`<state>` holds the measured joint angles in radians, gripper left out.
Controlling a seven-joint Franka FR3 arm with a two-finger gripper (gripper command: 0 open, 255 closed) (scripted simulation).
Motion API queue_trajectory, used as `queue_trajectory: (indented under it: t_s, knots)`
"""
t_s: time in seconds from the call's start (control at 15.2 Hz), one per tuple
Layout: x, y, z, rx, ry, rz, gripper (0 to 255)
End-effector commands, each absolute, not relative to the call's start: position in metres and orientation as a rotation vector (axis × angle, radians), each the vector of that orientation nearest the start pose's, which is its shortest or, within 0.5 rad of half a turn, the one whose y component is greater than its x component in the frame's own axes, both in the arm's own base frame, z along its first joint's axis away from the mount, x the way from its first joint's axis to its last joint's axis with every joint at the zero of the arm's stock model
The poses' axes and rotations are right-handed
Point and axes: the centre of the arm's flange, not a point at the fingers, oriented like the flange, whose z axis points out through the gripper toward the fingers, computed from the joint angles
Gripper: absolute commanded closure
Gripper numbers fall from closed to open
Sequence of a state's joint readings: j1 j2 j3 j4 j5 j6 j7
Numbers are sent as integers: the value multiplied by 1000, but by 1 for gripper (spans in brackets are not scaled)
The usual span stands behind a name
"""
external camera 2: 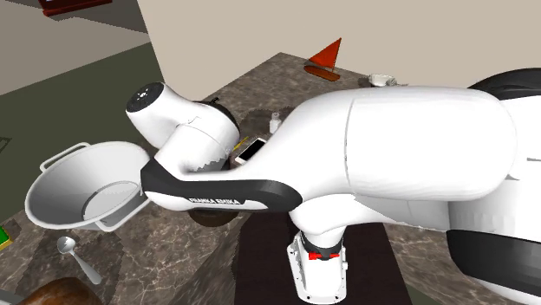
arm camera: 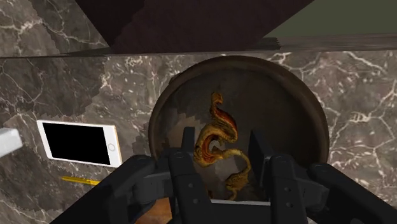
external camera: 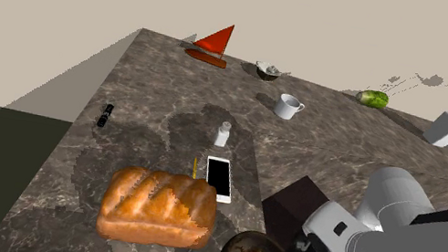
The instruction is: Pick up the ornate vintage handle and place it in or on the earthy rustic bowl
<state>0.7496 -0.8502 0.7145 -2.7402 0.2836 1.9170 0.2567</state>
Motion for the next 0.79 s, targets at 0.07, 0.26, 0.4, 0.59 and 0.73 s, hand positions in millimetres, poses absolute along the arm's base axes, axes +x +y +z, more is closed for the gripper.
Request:
queue_trajectory:
  t_s: [0.07, 0.26, 0.4, 0.59, 0.73]
  knots:
    - [37, 317, 380, -3055, -1430, -199, 255]
    - [37, 317, 367, -3055, -1430, -199, 255]
    - [37, 317, 367, -3055, -1430, -199, 255]
    - [37, 317, 367, -3055, -1430, -199, 255]
    - [37, 317, 367, -3055, -1430, -199, 255]
